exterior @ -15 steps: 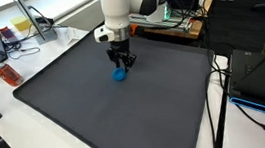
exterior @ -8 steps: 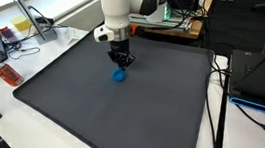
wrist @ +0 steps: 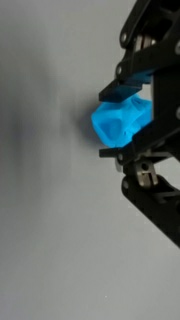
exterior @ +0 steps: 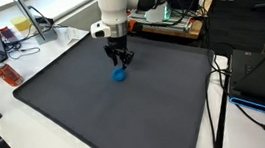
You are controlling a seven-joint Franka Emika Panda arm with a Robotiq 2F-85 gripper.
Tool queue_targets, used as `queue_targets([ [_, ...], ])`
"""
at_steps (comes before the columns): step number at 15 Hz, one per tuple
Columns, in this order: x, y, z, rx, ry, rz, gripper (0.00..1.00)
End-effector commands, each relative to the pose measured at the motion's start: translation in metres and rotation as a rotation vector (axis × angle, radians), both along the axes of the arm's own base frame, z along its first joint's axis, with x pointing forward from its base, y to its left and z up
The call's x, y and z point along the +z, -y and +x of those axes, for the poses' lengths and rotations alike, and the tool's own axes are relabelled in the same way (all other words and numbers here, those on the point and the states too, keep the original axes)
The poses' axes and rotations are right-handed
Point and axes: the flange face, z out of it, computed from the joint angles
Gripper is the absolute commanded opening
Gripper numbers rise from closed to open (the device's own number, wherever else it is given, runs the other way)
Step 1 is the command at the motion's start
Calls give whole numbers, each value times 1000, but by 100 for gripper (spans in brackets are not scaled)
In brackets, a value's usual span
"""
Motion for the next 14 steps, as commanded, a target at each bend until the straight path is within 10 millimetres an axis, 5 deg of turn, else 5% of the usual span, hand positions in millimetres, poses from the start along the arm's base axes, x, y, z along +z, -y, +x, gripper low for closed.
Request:
queue_targets([
  [1, 43, 3, -7, 11, -45, 5, 83],
  [4, 66, -1, -14, 42, -112, 11, 99],
  [14, 122, -12, -17, 103, -279, -19, 100],
])
